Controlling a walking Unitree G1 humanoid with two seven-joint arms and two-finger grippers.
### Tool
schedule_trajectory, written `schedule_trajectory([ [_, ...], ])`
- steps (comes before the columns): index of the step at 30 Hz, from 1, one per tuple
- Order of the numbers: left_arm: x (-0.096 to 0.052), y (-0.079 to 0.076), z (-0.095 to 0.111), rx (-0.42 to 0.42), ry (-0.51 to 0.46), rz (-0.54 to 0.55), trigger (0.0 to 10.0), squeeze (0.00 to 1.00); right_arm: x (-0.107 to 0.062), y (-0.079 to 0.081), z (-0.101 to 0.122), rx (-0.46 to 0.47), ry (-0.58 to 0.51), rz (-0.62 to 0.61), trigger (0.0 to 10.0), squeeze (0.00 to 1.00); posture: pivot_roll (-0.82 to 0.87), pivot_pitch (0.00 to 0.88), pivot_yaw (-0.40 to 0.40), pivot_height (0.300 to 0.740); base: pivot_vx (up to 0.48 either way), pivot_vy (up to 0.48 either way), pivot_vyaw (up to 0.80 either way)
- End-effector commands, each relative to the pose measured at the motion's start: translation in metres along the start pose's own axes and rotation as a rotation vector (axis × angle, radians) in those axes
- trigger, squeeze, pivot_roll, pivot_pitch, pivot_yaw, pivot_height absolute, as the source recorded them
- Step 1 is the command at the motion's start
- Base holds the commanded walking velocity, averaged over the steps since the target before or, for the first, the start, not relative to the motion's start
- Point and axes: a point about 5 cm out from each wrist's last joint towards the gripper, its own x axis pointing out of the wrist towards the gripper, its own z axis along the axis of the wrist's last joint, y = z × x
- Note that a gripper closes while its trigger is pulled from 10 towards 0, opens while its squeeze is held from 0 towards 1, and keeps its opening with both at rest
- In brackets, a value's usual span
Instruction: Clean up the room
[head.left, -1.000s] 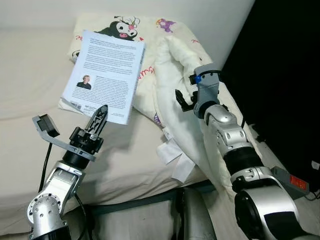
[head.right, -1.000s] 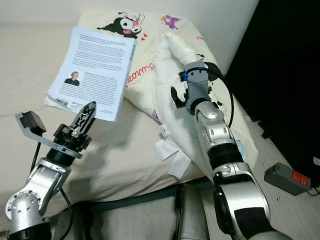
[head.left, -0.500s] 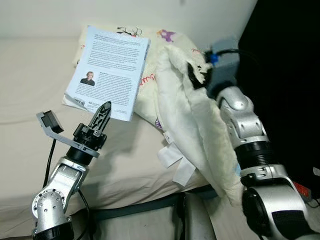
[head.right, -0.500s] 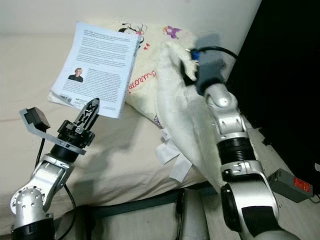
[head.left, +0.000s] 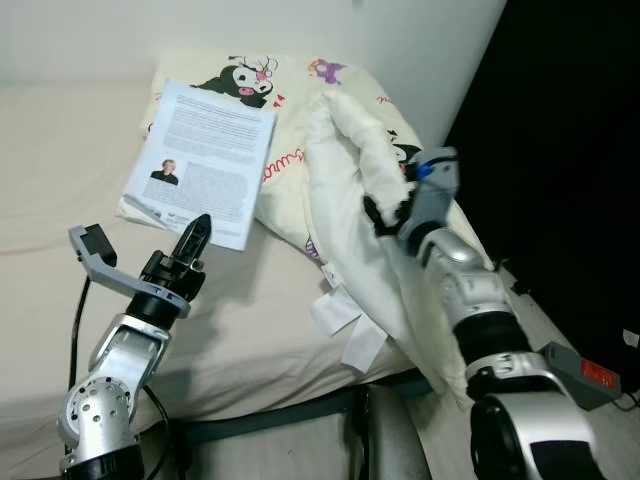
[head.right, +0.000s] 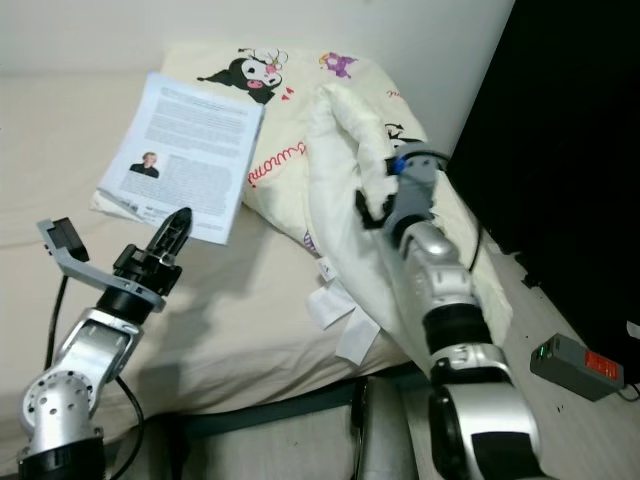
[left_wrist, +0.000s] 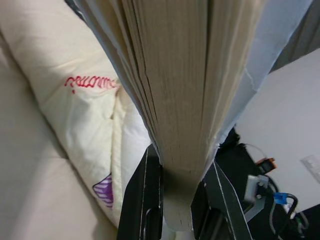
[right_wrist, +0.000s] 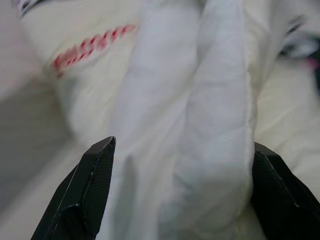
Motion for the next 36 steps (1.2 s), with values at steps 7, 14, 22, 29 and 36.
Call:
schedule_trajectory([
  [7,-0.006,-0.009,-0.001,0.055,0.01,0.0,10.0,0.0,0.0,0.014,-0.02,0.039,0.078,0.047,10.0,0.0,-0.01,0.186,-0.048,0.342,0.0,0.0,0.0],
  [14,-0.007,-0.011,0.0,0.063,0.014,0.003,10.0,0.0,0.003,0.024,-0.023,0.004,0.106,0.09,10.0,0.0,0.0,0.194,-0.045,0.342,0.0,0.0,0.0],
  [22,-0.008,-0.012,-0.004,0.057,0.021,0.002,10.0,0.0,-0.001,0.02,-0.044,-0.07,0.327,0.039,10.0,0.0,0.0,0.188,-0.052,0.342,0.0,0.0,0.0],
  [29,-0.005,-0.014,-0.01,0.038,0.025,-0.005,10.0,0.0,-0.001,0.014,-0.035,-0.051,0.298,0.008,7.4,0.0,-0.02,0.18,-0.053,0.342,0.0,0.0,0.0],
  [36,0.002,-0.015,-0.012,0.034,0.02,-0.019,10.0,0.0,-0.004,0.004,-0.033,-0.051,0.286,-0.023,0.0,0.0,-0.03,0.165,-0.058,0.342,0.0,0.0,0.0],
])
